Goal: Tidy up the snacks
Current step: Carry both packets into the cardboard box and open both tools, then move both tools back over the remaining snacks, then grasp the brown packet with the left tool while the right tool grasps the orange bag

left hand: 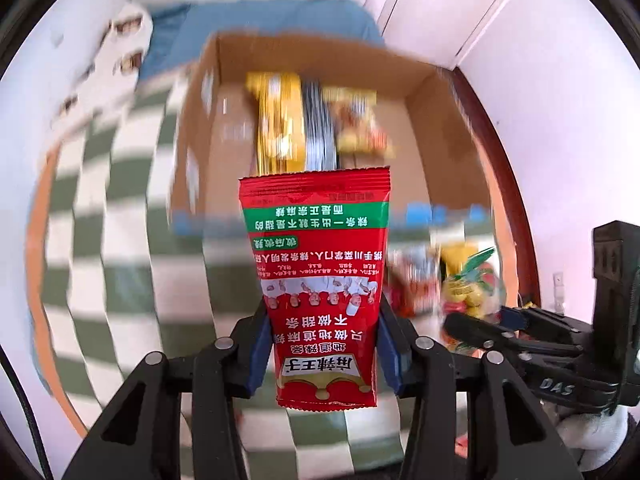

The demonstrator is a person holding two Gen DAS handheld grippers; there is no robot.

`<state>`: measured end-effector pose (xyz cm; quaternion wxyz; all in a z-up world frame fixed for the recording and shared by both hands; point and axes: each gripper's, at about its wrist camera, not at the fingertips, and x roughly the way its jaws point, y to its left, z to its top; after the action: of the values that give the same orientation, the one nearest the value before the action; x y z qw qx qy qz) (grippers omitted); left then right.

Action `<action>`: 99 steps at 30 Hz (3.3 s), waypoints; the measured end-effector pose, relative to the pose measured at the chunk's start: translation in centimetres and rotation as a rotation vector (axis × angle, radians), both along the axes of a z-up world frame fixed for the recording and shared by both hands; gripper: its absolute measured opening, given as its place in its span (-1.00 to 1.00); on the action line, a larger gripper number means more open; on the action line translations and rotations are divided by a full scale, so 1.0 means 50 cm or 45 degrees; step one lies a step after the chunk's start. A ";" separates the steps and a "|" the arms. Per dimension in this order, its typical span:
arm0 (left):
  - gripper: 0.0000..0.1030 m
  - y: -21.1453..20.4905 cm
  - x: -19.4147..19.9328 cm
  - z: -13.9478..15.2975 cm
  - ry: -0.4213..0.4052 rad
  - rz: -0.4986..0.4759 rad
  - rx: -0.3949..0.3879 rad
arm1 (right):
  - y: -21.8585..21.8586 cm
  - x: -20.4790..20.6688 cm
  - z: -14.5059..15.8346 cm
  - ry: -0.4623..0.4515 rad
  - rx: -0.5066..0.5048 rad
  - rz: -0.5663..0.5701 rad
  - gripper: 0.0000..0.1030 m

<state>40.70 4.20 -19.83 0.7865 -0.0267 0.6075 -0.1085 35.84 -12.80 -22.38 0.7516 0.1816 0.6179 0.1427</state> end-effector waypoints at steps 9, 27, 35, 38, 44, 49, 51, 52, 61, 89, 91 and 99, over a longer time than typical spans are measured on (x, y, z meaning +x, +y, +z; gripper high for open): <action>-0.16 0.026 0.308 -0.074 0.038 0.048 0.262 | -0.027 0.329 0.033 -0.144 -0.258 -0.042 0.03; 0.67 0.045 0.483 -0.207 0.140 0.107 0.328 | -0.035 0.547 -0.119 -0.004 -0.464 -0.028 0.81; 0.78 0.040 0.478 -0.178 0.076 0.142 0.273 | -0.050 0.528 -0.102 -0.009 -0.452 -0.057 0.81; 0.78 0.042 0.455 -0.156 0.045 0.166 0.236 | -0.053 0.506 -0.087 -0.035 -0.446 -0.078 0.81; 0.78 0.040 0.365 -0.107 -0.076 0.186 0.190 | -0.045 0.424 -0.054 -0.118 -0.456 -0.078 0.81; 0.78 0.034 0.277 -0.070 -0.174 0.183 0.191 | -0.036 0.336 -0.027 -0.190 -0.448 -0.074 0.81; 0.78 0.028 0.242 -0.054 -0.212 0.179 0.193 | -0.030 0.299 -0.009 -0.230 -0.461 -0.073 0.81; 0.78 0.028 0.223 -0.045 -0.226 0.175 0.184 | -0.028 0.283 0.000 -0.251 -0.465 -0.075 0.81; 0.78 0.023 0.091 0.041 -0.382 0.160 0.157 | -0.013 0.140 0.112 -0.437 -0.458 -0.095 0.81; 0.77 0.209 -0.222 -0.269 0.220 0.261 0.322 | -0.174 -0.219 -0.220 0.290 -0.186 -0.467 0.81; 0.77 0.221 -0.246 -0.313 0.284 0.258 0.341 | -0.179 -0.232 -0.249 0.325 -0.189 -0.494 0.81; 0.77 0.205 -0.272 -0.461 0.460 0.094 0.459 | -0.224 -0.258 -0.323 0.420 -0.194 -0.688 0.81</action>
<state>27.11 14.45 -42.87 0.6606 0.0730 0.7463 0.0368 22.94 -24.00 -38.52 0.6635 0.3029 0.6697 -0.1399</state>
